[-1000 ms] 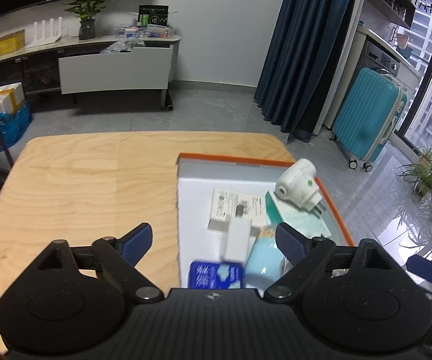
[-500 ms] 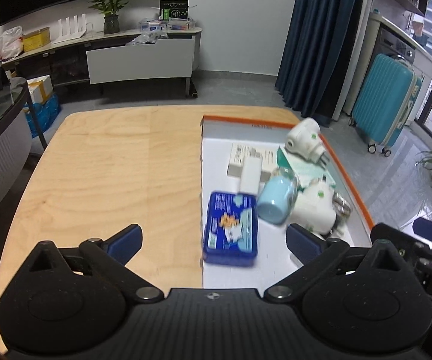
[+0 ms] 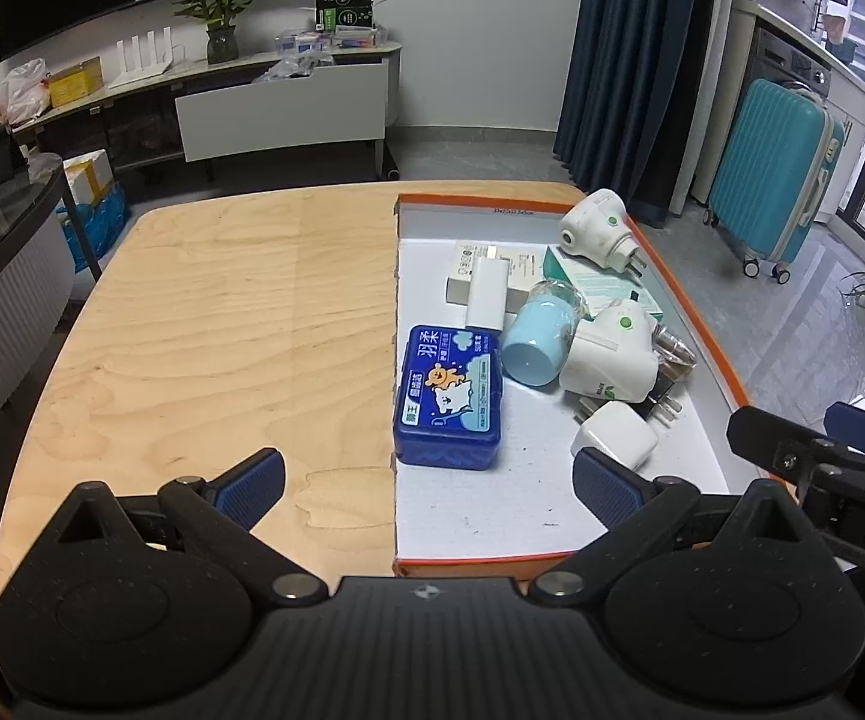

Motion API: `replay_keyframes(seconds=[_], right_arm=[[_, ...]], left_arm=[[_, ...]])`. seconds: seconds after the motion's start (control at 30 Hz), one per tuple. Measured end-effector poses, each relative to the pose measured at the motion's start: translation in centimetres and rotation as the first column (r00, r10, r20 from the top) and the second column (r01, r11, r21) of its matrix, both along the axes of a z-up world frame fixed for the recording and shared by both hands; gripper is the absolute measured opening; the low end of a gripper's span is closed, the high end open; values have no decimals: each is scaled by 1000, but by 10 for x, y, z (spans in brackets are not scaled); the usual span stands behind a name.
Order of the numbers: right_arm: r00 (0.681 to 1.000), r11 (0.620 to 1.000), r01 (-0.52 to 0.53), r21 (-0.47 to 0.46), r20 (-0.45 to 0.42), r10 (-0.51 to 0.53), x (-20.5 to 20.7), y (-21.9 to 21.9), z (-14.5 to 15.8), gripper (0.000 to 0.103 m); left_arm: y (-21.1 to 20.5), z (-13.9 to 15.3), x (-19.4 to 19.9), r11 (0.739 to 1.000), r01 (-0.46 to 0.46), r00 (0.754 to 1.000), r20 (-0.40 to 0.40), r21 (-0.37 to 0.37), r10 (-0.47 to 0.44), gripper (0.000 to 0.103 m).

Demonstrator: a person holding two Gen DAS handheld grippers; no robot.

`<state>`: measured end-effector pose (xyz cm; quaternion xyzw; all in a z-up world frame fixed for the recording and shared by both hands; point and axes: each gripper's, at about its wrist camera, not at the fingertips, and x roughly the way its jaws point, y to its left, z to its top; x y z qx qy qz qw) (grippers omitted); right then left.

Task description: Organize rigid objects

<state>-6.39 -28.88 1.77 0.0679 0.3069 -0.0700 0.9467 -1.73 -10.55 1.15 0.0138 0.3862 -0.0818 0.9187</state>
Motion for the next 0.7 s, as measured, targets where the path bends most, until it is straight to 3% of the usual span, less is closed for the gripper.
replay_keyframes(seconds=[0.7], right_arm=[[1000,1000,-5,-14,-12,5,0,6,-3,92]], left_arm=[[-1,-5,-5,1000,3,1000,-10,10,-2,103]])
